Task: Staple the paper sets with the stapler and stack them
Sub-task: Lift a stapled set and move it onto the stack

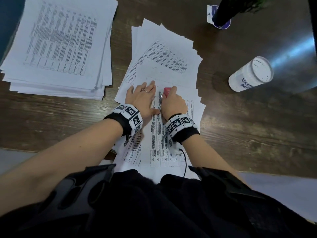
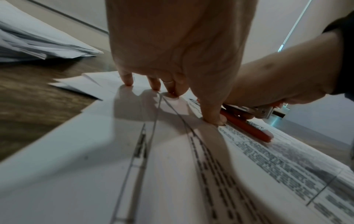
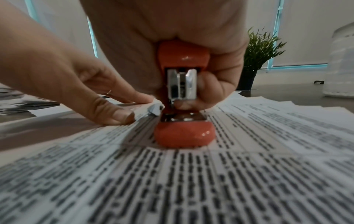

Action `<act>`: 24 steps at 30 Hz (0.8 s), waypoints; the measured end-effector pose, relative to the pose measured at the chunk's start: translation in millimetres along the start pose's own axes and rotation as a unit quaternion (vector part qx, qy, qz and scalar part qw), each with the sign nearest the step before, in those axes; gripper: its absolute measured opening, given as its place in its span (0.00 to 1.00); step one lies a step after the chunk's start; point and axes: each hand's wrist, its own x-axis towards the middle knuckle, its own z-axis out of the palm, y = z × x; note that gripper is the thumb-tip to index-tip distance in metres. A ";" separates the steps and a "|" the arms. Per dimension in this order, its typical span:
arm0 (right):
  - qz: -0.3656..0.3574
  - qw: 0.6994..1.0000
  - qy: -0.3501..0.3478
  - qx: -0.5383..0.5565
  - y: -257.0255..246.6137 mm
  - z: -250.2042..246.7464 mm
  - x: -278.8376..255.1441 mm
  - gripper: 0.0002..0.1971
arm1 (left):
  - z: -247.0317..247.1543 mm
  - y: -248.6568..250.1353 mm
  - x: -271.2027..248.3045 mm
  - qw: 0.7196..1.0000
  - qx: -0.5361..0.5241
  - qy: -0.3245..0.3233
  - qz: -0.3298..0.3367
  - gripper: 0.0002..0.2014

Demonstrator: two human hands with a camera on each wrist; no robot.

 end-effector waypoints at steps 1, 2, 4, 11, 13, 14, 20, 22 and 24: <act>-0.001 1.000 0.001 -0.002 1.4 -0.3 -0.2 0.18 | 0.5 -0.2 0.3 1.000 0.001 0.000 0.001 0.50; -0.006 1.000 0.002 -0.006 3.2 -1.2 0.0 0.18 | 1.1 -0.5 0.5 1.000 -0.001 0.001 0.001 0.50; -0.024 0.999 0.001 -0.023 6.1 -3.8 2.9 0.19 | 0.2 -1.4 0.6 1.000 -0.005 0.004 0.000 0.50; -0.040 0.998 0.003 -0.045 6.2 -5.0 11.6 0.19 | 0.4 -0.9 1.5 1.000 0.005 0.009 0.005 0.50; 0.004 1.000 0.000 -0.007 -2.2 -1.8 10.8 0.19 | 1.1 -0.6 0.9 1.000 0.007 0.018 0.003 0.50; 0.020 1.000 0.001 0.003 -4.3 -1.1 10.6 0.18 | 1.6 -0.1 1.1 1.000 0.008 0.022 0.002 0.50; -0.122 0.991 -0.004 -0.060 12.2 -11.7 24.9 0.17 | -3.9 0.5 0.1 1.000 0.014 0.015 0.007 0.49; -0.145 0.987 -0.003 -0.076 13.7 -15.1 29.2 0.17 | -4.5 0.9 -0.3 1.000 0.017 0.014 0.008 0.49; -0.131 0.989 0.001 -0.072 10.4 -14.4 28.8 0.17 | -3.1 1.7 0.1 1.000 0.019 0.013 0.003 0.49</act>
